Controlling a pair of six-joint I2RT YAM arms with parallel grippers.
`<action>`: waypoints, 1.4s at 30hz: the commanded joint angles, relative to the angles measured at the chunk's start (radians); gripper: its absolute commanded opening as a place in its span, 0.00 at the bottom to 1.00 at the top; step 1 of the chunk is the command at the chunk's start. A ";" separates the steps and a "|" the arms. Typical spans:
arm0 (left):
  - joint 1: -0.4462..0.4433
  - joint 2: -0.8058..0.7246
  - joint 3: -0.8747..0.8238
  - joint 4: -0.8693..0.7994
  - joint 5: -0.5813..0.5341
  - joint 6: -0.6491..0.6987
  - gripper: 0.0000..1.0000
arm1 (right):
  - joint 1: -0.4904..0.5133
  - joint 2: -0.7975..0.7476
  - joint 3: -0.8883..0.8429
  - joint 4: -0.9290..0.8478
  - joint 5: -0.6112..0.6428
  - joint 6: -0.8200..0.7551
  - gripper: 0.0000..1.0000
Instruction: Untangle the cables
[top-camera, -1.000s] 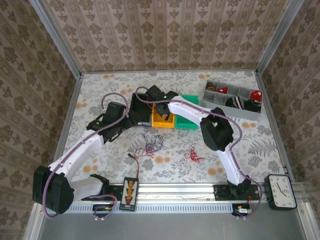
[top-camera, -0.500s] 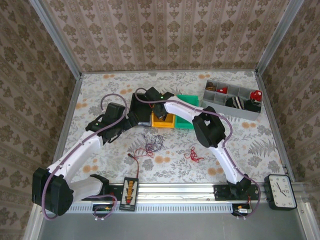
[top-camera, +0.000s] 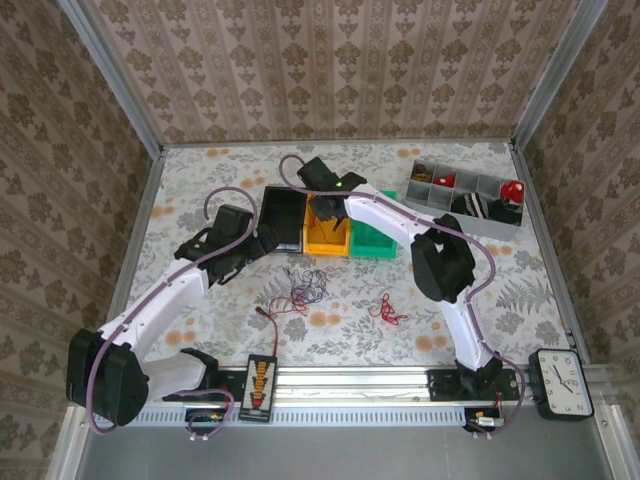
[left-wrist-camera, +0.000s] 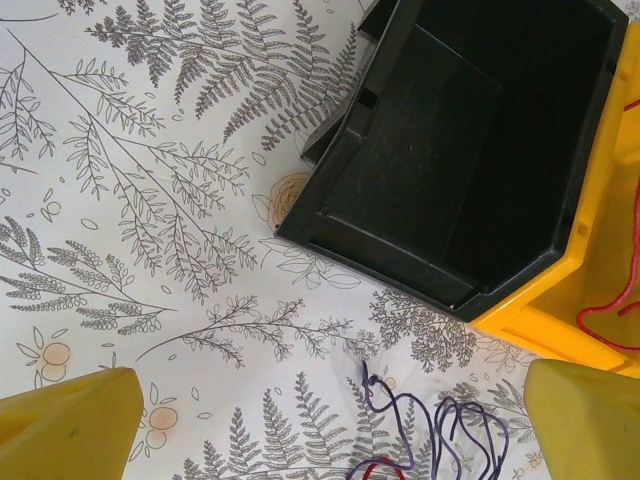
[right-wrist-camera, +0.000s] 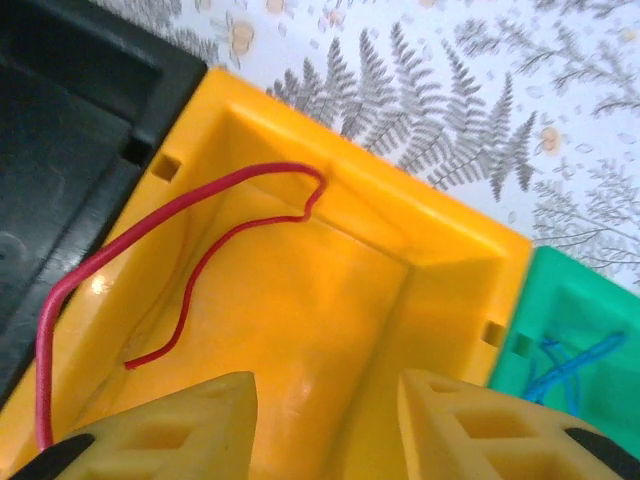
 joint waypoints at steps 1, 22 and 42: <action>-0.005 0.011 0.028 0.019 0.013 -0.019 0.98 | -0.017 -0.065 -0.065 0.021 0.010 0.039 0.45; -0.030 0.016 0.008 0.029 0.000 -0.045 0.98 | -0.010 0.080 0.161 0.039 -0.311 0.141 0.40; -0.030 0.015 0.018 0.012 -0.006 -0.038 0.98 | -0.016 0.106 0.150 0.024 -0.281 0.141 0.07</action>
